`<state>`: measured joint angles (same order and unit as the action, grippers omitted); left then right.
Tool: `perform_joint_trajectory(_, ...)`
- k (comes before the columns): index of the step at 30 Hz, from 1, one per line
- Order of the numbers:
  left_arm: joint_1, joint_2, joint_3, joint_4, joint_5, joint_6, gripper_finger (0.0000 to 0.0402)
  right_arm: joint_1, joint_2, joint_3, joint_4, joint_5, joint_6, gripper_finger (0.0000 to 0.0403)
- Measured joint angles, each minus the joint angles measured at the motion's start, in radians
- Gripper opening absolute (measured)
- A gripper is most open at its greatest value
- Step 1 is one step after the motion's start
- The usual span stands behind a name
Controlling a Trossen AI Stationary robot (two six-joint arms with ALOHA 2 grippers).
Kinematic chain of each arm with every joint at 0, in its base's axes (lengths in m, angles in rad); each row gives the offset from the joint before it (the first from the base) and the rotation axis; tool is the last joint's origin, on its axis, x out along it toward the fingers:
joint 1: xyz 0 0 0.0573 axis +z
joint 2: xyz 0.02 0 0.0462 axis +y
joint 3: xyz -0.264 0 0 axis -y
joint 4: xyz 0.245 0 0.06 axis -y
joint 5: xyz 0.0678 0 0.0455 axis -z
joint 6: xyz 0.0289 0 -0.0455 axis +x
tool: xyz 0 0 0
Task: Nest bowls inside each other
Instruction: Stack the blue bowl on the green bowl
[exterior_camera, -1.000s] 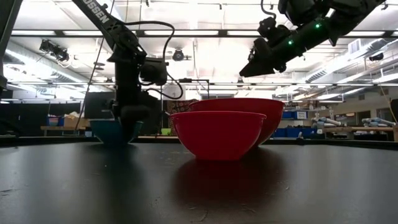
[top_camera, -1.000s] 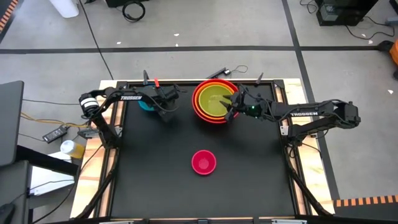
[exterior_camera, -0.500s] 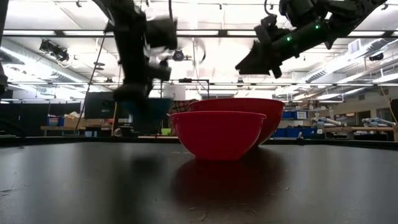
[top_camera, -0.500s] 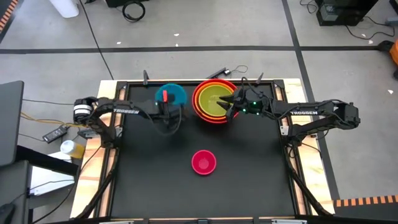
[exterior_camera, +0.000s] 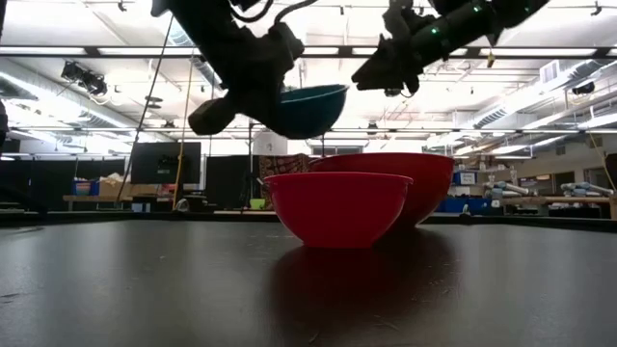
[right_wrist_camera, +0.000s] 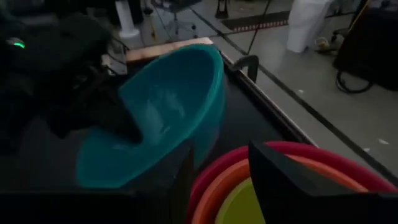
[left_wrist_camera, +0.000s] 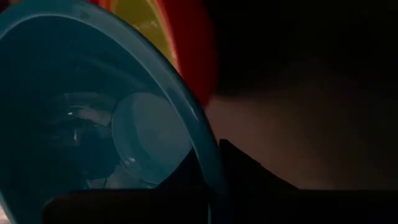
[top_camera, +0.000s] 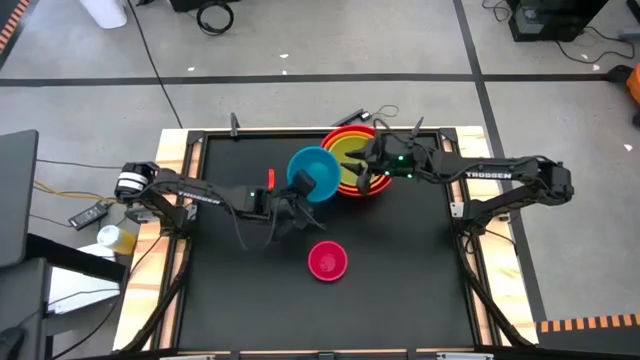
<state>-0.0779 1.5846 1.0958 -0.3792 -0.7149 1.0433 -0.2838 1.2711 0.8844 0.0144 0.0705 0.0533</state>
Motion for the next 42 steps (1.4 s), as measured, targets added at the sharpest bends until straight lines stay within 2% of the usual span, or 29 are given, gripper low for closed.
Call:
perform_joint_trajectory(10, 0.035, 0.001, -0.002, 0.046, -0.014, 0.111, 0.0028, -0.004, 0.113, 0.136, -0.047, 0.081, -0.062, 0.0215)
perform_joint_trajectory(15, 0.071, 0.001, 0.0, 0.062, -0.02, 0.107, 0.0027, -0.002, 0.127, 0.205, -0.076, 0.236, -0.158, 0.0227)
perform_joint_trajectory(21, 0.081, 0.002, 0.0, 0.082, -0.005, 0.102, 0.0027, 0.002, 0.135, 0.296, -0.174, 0.17, -0.177, 0.0227)
perform_joint_trajectory(34, 0.081, 0.002, -0.002, 0.145, -0.005, 0.106, 0.0027, 0.007, 0.215, 0.301, -0.207, 0.172, -0.176, 0.0226)
perform_joint_trajectory(38, 0.082, 0.004, -0.003, 0.145, 0.005, 0.093, 0.0028, 0.008, 0.231, 0.301, -0.222, 0.187, -0.173, 0.0199)
perform_joint_trajectory(42, 0.082, 0.004, -0.003, 0.156, 0.04, 0.047, 0.0028, -0.004, 0.226, 0.303, -0.248, 0.187, -0.152, 0.0114)
